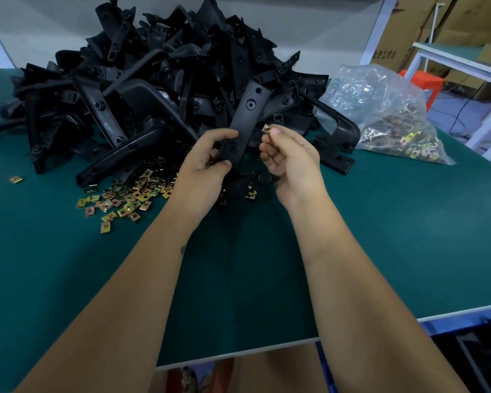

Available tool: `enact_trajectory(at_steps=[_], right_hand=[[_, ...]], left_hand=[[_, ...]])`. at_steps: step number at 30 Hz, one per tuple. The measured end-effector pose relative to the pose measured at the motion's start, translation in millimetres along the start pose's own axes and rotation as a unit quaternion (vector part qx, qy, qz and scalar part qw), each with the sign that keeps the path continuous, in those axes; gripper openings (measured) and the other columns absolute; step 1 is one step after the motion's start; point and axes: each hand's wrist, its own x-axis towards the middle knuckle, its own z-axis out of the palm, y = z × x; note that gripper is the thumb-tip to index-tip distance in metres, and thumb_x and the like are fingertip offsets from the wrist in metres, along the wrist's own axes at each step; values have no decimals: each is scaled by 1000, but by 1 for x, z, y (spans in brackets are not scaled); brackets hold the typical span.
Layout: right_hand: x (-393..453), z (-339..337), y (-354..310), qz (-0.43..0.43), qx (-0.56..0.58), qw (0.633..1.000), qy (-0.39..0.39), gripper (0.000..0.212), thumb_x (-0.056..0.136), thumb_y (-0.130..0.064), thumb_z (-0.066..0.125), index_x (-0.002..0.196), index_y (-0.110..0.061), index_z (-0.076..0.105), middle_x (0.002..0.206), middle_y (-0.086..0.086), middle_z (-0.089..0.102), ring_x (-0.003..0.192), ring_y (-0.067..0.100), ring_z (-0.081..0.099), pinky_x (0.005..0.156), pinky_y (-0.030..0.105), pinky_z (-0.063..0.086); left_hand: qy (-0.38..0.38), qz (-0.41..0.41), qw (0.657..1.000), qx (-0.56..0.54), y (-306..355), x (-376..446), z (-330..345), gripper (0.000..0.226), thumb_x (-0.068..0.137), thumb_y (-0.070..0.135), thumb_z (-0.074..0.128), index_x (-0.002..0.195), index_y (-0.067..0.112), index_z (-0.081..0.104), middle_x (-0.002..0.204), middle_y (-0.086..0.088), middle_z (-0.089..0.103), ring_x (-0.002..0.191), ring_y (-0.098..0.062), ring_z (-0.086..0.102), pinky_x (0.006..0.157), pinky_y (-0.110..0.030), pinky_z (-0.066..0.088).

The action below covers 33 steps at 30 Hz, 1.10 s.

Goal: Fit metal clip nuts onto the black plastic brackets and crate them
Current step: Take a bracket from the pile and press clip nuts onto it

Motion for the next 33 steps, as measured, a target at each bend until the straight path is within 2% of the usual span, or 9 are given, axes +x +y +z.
enact_trajectory(at_steps=[2, 4, 6, 8, 11, 15, 20, 27, 33], right_hand=[[-1, 0, 0, 7, -26, 999, -18, 14, 93, -3, 59, 87, -10, 70, 70, 0, 70, 63, 10, 64, 61, 20, 53], [-1, 0, 0, 18, -36, 999, -23, 16, 92, -3, 59, 84, -12, 70, 68, 0, 69, 60, 10, 64, 59, 20, 52], [0, 2, 0, 31, -24, 999, -11, 18, 92, -3, 57, 82, -12, 69, 65, 0, 69, 58, 10, 63, 56, 21, 52], [0, 3, 0, 43, -5, 999, 2, 18, 93, -4, 55, 83, -12, 67, 63, 0, 67, 56, 11, 62, 55, 23, 52], [-1, 2, 0, 60, -5, 998, -4, 15, 95, -5, 52, 85, -8, 63, 62, 2, 66, 53, 13, 61, 52, 24, 51], [-4, 6, 2, 67, -42, 995, -59, 16, 94, -4, 51, 84, -8, 63, 65, 3, 66, 56, 14, 61, 53, 23, 51], [-7, 10, 4, 51, -31, 993, -99, 16, 95, -2, 53, 87, -9, 64, 70, 0, 68, 60, 11, 61, 55, 22, 51], [-7, 10, 3, 54, -5, 996, -68, 20, 93, -4, 48, 78, -10, 60, 60, -1, 62, 52, 11, 57, 50, 21, 49], [-8, 11, 3, 29, -37, 992, -116, 20, 94, -2, 50, 82, -10, 62, 64, -1, 61, 57, 10, 57, 54, 22, 49]], left_hand=[[29, -15, 999, -13, -2, 3, -2, 57, 94, -3, 48, 119, 48, 51, 105, -5, 65, 93, -5, 65, 78, -18, 52], [51, -29, 998, -21, -5, 6, -2, 53, 96, -4, 46, 133, 35, 46, 111, 0, 63, 98, 0, 62, 85, -18, 51], [67, -32, 997, -29, -4, 8, -1, 47, 98, -5, 44, 138, 20, 49, 121, 1, 63, 109, -4, 60, 97, -23, 49], [90, -33, 993, -68, -1, 7, 0, 40, 99, -6, 41, 132, 14, 55, 122, -1, 65, 114, -10, 61, 102, -29, 49], [126, -45, 979, -155, 4, 7, -1, 27, 100, -5, 43, 112, 15, 56, 119, -7, 64, 116, -22, 61, 103, -44, 50], [125, -83, 954, -260, 7, 6, -3, 14, 100, 1, 50, 98, 14, 51, 106, -3, 66, 97, -15, 68, 80, -34, 59], [112, -113, 949, -273, 6, 5, 1, 14, 101, -2, 48, 105, 11, 48, 113, -7, 65, 106, -20, 66, 74, -31, 60], [99, -107, 942, -302, 7, 5, 5, 17, 101, -4, 43, 105, 12, 49, 116, -6, 65, 107, -20, 65, 84, -37, 58], [107, -89, 944, -298, 8, 5, 6, 22, 101, -6, 41, 114, 10, 47, 123, -11, 62, 108, -21, 65, 88, -39, 58]])
